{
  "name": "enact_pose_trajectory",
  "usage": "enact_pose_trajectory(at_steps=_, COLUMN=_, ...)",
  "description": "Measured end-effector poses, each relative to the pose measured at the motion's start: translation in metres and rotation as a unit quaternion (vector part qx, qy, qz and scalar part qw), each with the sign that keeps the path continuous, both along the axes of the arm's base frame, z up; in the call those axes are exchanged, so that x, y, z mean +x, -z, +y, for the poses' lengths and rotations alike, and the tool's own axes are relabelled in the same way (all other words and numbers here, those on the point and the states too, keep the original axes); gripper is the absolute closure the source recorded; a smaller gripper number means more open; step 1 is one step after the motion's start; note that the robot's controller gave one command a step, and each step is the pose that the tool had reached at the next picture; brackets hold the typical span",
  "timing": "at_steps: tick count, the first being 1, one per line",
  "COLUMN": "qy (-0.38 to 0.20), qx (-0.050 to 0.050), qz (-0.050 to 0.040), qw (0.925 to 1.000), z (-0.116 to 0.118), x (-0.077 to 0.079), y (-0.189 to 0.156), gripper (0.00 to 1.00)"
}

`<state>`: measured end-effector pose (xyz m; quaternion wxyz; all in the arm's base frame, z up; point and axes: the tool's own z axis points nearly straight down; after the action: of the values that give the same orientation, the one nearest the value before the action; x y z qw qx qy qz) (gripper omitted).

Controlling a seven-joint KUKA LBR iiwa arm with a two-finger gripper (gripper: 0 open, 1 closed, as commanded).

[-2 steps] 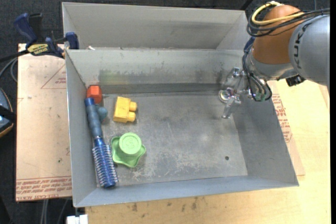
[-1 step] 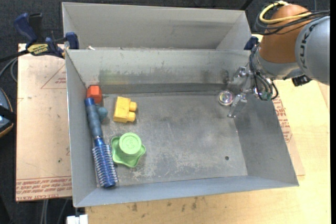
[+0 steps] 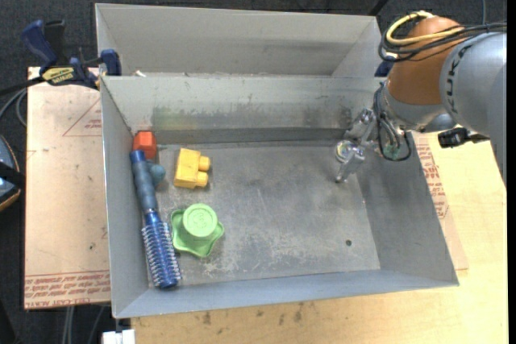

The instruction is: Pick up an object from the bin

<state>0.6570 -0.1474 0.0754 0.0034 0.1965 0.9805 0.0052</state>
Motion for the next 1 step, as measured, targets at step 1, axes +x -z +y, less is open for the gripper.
enact_pose_trajectory(at_steps=1, qy=-0.002, qx=-0.003, qz=0.0026, qw=1.0000, z=0.0026, x=0.0015, y=-0.0013, gripper=0.00)
